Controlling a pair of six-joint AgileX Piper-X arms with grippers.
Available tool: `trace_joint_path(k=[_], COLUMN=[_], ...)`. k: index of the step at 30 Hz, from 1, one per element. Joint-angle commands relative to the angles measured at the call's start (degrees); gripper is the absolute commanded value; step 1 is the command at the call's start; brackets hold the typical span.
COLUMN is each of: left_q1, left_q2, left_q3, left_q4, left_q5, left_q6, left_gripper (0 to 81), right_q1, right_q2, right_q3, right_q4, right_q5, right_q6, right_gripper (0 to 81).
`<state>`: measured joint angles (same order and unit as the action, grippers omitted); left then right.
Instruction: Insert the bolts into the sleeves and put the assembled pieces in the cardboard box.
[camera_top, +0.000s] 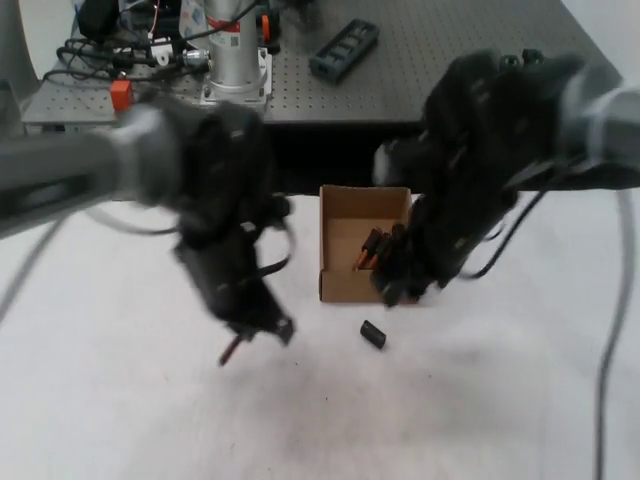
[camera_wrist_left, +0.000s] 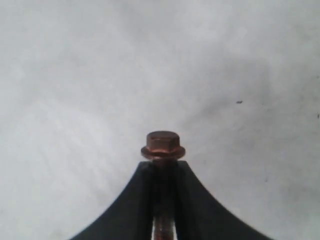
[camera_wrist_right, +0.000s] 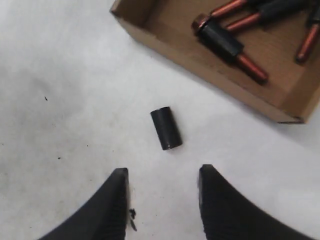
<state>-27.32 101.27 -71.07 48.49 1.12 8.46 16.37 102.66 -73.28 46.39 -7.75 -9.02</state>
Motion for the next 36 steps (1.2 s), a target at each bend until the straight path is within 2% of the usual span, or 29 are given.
trace_joint_path(k=[1,9,13,16,21,24,26,30,36], left_q1=[2.55,5.76,5.98,5.98,5.98,5.98,5.98,5.98,5.98], left_q2=[-9.08,-21.72,-24.19,-25.08,-25.48,-25.96,-26.60,-29.10,-32.76], left_q3=[9.45,16.68,16.68,16.68,16.68,16.68,16.68,16.68,17.91], left_q4=[-5.45,-5.44,-5.32,-5.32,-5.32,-5.32,-5.81,-12.00,-34.68], left_q5=[-0.53,-0.53,-0.53,-0.53,-0.34,2.86,6.63,14.09,26.27], left_q6=[-2.26,-1.77,-1.59,-1.59,-1.59,-2.28,-3.83,-9.92,-24.54], left_gripper=[0.6,0.6,0.6,0.6,0.6,0.6,0.6,0.6,0.6], right_q1=[2.29,4.85,4.85,4.85,4.85,4.85,4.27,2.22,-1.06], right_q2=[4.43,15.08,17.94,18.71,18.71,18.31,17.32,10.85,-10.29], right_q3=[-2.44,-11.32,-14.05,-14.38,-14.38,-14.38,-14.27,-11.97,4.05], right_q4=[-0.38,2.23,4.99,6.49,8.00,9.48,10.25,8.62,-2.68], right_q5=[2.58,11.30,12.31,12.31,12.31,12.13,10.10,-2.79,-16.99], right_q6=[-1.90,-5.68,-6.70,-6.91,-7.30,-7.30,-7.30,-6.14,-0.37], right_gripper=[32.4,32.4,32.0,25.0,2.7,5.3,5.3,5.3,5.3])
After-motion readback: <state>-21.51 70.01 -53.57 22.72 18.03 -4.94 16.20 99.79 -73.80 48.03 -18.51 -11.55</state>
